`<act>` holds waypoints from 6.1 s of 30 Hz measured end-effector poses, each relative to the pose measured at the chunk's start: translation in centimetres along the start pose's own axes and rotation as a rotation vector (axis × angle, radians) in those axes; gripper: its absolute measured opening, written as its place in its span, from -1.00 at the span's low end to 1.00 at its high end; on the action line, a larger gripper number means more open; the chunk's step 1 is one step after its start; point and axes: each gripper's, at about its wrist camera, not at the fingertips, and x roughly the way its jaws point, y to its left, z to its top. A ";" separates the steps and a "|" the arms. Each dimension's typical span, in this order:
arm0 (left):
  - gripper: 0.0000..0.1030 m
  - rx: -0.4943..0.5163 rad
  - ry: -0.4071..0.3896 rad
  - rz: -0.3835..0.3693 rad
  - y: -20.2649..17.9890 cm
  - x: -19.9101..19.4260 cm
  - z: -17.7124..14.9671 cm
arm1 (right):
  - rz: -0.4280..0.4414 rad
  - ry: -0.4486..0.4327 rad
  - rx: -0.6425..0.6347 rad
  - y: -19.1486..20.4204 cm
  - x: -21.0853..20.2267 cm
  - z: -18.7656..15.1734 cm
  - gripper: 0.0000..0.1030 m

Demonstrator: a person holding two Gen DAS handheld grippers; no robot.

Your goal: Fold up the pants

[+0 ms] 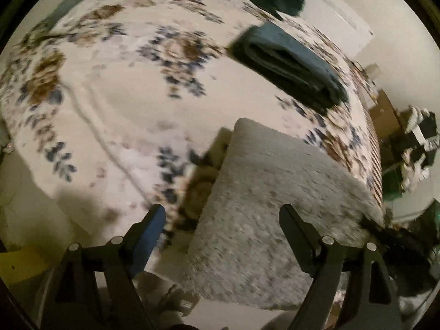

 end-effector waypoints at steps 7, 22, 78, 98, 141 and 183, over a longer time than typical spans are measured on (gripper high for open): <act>0.63 0.133 0.180 -0.100 -5.8 5.7 -1.4 | -0.058 -0.096 0.145 -7.5 -8.9 -2.3 -0.57; 0.64 0.224 0.307 -0.084 -7.3 8.5 -1.1 | 0.036 -0.032 0.383 -20.4 -9.1 -2.9 0.72; 0.65 0.166 0.432 -0.269 -5.2 13.0 -1.8 | 0.182 -0.029 0.442 -22.4 -4.4 -8.9 0.96; 0.13 0.116 0.432 -0.502 -3.8 11.8 -2.9 | 0.302 0.054 0.352 -17.6 3.4 -5.6 -0.06; 0.39 0.028 0.224 -0.342 -8.4 18.3 41.5 | 0.011 -0.013 0.113 10.6 10.9 41.2 0.63; 0.83 0.477 -0.401 0.147 -19.1 -27.5 19.3 | -0.512 -0.647 -0.351 37.9 -34.4 4.8 0.98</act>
